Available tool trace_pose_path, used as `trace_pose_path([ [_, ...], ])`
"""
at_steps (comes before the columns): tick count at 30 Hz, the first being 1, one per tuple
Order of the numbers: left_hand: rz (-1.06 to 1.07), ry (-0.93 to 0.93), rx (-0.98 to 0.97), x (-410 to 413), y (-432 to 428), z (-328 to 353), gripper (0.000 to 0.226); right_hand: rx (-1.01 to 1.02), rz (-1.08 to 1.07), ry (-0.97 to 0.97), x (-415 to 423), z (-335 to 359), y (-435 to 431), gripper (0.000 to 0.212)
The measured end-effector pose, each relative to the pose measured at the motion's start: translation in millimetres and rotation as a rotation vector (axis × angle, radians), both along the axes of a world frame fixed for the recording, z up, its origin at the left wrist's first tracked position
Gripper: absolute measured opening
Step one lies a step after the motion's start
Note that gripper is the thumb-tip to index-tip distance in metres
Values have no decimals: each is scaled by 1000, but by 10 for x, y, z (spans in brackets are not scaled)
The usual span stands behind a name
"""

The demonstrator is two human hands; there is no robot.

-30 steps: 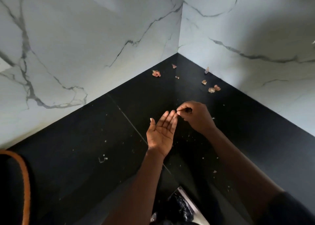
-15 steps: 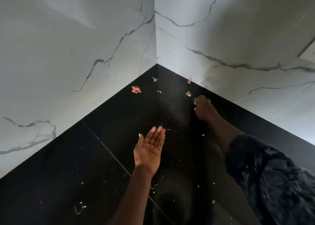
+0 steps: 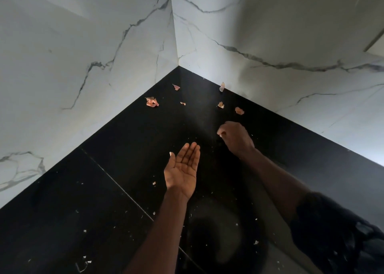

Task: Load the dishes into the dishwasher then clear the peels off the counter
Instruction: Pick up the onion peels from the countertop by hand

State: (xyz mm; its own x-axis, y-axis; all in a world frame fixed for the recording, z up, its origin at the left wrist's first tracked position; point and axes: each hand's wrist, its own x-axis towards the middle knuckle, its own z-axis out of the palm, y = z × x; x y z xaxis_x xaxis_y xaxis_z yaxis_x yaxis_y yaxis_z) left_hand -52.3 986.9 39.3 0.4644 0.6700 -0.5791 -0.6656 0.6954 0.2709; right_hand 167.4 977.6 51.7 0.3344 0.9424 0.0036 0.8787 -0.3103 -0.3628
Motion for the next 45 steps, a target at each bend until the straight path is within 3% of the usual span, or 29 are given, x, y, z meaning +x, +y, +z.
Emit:
trace_pose_path([
  [5, 18, 15, -1, 131, 19, -47, 54, 114, 121, 161, -640, 361, -135, 15],
  [10, -44, 29, -3, 199, -25, 4, 50, 35, 308, -16, -1157, 403, -262, 20],
  [18, 36, -76, -61, 231, 17, -2, 42, 142, 142, 274, -609, 559, -109, 11],
  [21, 32, -91, -67, 203, 43, -7, 43, 167, -92, 187, 18, 426, 155, 14],
  [24, 28, -91, -52, 194, 80, -11, 44, 23, -210, 31, 511, 223, 358, 26],
  [29, 24, -84, -50, 233, 185, 6, 44, -217, -122, -160, 753, -27, 466, 38],
  [35, 20, -49, -38, 270, 309, 23, 47, -149, -70, -284, 528, -104, 367, 17],
  [39, 31, -38, -49, 282, 344, -3, 49, -54, -35, -190, 248, -32, 371, 11],
  [42, 36, -28, -52, 318, 376, -42, 50, 92, 37, 21, -77, 129, 390, 11],
  [45, 38, -17, -46, 367, 411, -68, 50, 102, 175, 128, -408, 313, 342, 13],
])
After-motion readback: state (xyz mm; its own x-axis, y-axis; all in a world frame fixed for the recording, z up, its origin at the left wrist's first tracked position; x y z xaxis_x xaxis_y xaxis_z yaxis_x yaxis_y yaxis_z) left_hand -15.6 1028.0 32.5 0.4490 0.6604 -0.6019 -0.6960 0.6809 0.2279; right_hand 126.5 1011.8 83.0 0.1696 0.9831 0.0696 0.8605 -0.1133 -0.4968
